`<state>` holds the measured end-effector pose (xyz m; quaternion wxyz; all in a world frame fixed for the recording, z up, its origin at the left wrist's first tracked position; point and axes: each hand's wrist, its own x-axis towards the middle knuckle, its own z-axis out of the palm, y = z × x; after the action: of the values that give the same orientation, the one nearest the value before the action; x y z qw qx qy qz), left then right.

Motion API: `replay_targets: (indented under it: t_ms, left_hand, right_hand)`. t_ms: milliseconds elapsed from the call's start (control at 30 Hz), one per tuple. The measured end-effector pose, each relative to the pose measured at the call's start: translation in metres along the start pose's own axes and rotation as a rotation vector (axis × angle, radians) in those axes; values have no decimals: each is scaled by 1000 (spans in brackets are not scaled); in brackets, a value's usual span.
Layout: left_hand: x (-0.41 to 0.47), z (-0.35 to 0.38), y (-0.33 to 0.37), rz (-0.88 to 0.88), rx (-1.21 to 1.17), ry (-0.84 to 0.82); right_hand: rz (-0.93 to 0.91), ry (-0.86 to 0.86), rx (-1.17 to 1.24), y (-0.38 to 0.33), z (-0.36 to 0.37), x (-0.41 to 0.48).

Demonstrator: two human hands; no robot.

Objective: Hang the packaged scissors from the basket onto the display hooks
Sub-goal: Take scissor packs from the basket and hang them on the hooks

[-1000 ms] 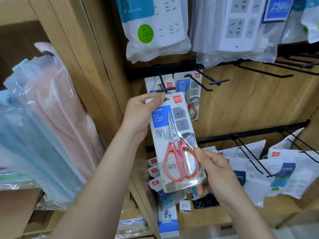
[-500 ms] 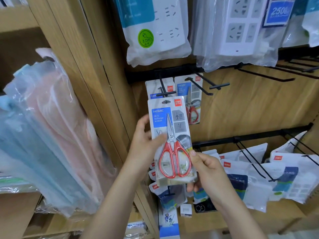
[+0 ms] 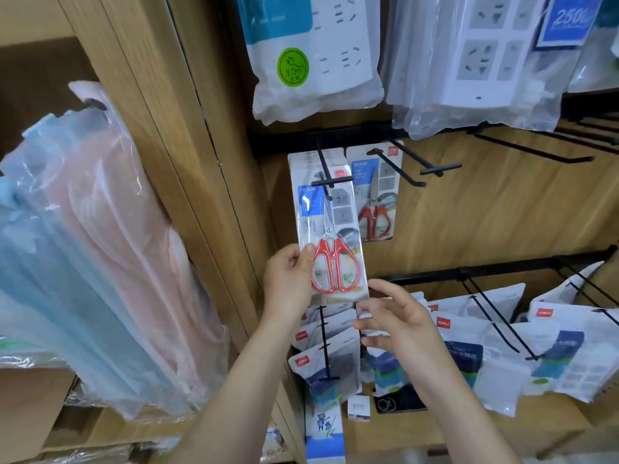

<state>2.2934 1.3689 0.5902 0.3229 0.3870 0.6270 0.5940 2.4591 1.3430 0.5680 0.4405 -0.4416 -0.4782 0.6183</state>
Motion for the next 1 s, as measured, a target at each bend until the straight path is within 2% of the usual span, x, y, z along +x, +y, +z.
replay_targets:
  t_ms: [400,500,633,700,800,900,1000]
  left_hand:
    - [71,24,-16,-90,175,202]
    - [56,21,-20,-23,222,197]
    - [9,11,-35,186,244,197]
    - [-20,8,-49,203,258,96]
    - [-56,3,-81,180,332,-195]
    - [-86,7,-121,72,390,-448]
    - [-121,19,-155,-66,448,-630]
  right_hand:
    - [50,173,-140,33,-63,-12]
    - [40,242,-142,37,-78,-20]
    - [10,334,-96,43,-98,-39]
    - [-7,385,-106,50,-109,-54]
    - [13,479,-168,69,-123,-89]
    - [81,596,-258,98,-137,-138]
    - [174,741,-304,129,-152,-189]
